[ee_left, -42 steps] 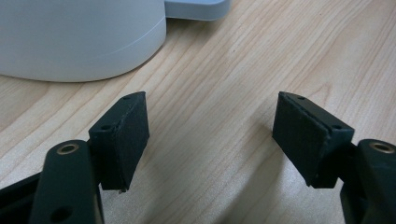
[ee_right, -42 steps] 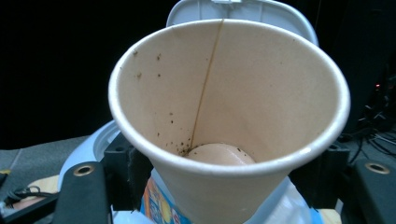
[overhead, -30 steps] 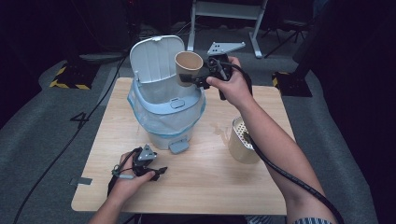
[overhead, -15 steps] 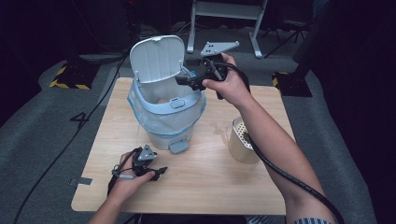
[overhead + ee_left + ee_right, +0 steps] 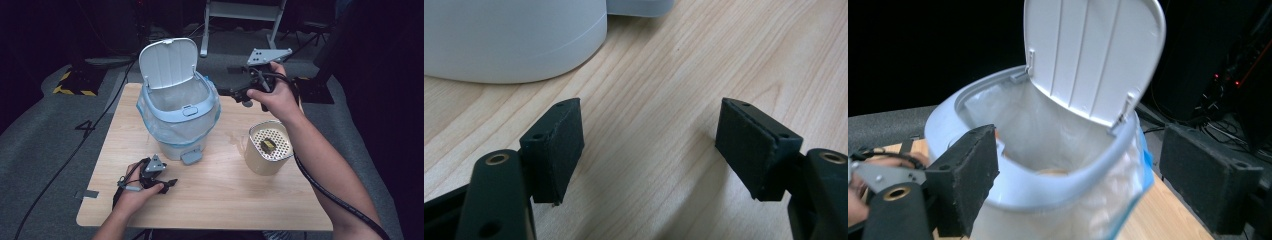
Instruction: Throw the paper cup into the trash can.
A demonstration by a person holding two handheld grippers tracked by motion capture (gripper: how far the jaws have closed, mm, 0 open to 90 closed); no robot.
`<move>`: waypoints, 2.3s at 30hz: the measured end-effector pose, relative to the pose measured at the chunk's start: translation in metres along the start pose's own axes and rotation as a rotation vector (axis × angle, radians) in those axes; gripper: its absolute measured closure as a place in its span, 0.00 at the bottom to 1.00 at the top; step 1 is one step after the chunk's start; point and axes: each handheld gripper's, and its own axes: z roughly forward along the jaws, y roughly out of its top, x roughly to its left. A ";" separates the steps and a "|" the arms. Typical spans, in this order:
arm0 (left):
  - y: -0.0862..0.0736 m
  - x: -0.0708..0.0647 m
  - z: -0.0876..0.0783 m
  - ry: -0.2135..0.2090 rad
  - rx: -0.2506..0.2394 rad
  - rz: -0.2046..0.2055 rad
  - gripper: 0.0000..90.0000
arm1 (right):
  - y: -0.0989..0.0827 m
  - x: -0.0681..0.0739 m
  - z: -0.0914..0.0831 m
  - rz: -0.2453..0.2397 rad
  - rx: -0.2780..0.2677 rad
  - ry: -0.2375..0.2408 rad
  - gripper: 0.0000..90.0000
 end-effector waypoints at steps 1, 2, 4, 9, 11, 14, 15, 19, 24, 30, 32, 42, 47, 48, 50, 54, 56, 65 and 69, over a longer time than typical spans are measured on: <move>-0.001 0.000 0.000 -0.003 -0.001 -0.003 0.31 | -0.004 0.000 -0.006 0.006 0.000 -0.006 0.18; -0.001 0.001 -0.001 0.001 0.000 0.000 0.31 | -0.006 0.001 -0.010 0.008 0.000 -0.010 0.18; -0.002 0.001 -0.002 -0.001 0.000 0.001 0.31 | -0.012 0.001 -0.020 0.014 0.003 -0.015 0.18; -0.002 0.001 -0.002 0.000 0.000 0.004 0.31 | -0.026 0.001 -0.044 0.031 0.003 -0.033 0.19; -0.002 0.001 -0.002 0.000 0.000 0.004 0.31 | -0.031 0.001 -0.054 0.031 0.006 -0.047 0.19; -0.002 0.001 -0.002 0.000 0.000 0.003 0.31 | -0.040 0.000 -0.069 0.044 0.011 -0.063 0.20; -0.002 0.001 -0.002 0.000 0.000 0.003 0.31 | -0.043 0.000 -0.073 0.047 0.014 -0.069 0.20; -0.002 0.001 -0.002 0.000 0.000 0.003 0.31 | -0.055 0.001 -0.088 0.058 0.029 -0.087 0.21; -0.002 0.001 -0.002 -0.001 -0.001 0.001 0.31 | -0.072 0.003 -0.106 0.073 0.048 -0.108 0.21; -0.002 0.001 -0.002 0.000 -0.001 0.001 0.31 | -0.087 0.006 -0.125 0.087 0.062 -0.125 0.22; -0.002 0.001 -0.002 0.000 -0.001 0.002 0.31 | -0.094 0.008 -0.131 0.095 0.068 -0.129 0.22; -0.002 0.001 -0.002 0.000 0.000 0.002 0.31 | -0.130 0.016 -0.156 0.140 0.093 -0.156 0.22; -0.002 0.001 -0.002 -0.002 -0.001 0.000 0.31 | -0.155 0.025 -0.168 0.168 0.120 -0.169 0.23; -0.002 0.001 -0.002 -0.002 -0.001 0.000 0.31 | -0.159 0.026 -0.169 0.173 0.123 -0.170 0.23; -0.002 0.001 -0.002 -0.001 -0.002 0.000 0.31 | -0.171 0.030 -0.174 0.182 0.136 -0.177 0.23; -0.002 0.001 -0.002 0.000 -0.001 0.001 0.31 | -0.192 0.037 -0.182 0.212 0.151 -0.186 0.23; -0.002 0.001 -0.002 0.000 -0.001 0.001 0.31 | -0.202 0.040 -0.185 0.229 0.158 -0.194 0.23; -0.002 0.001 -0.002 0.001 0.000 0.001 0.31 | -0.255 0.049 -0.187 0.298 0.204 -0.217 0.22; -0.002 0.000 -0.002 0.013 0.000 -0.012 0.31 | -0.278 0.053 -0.180 0.326 0.243 -0.217 0.22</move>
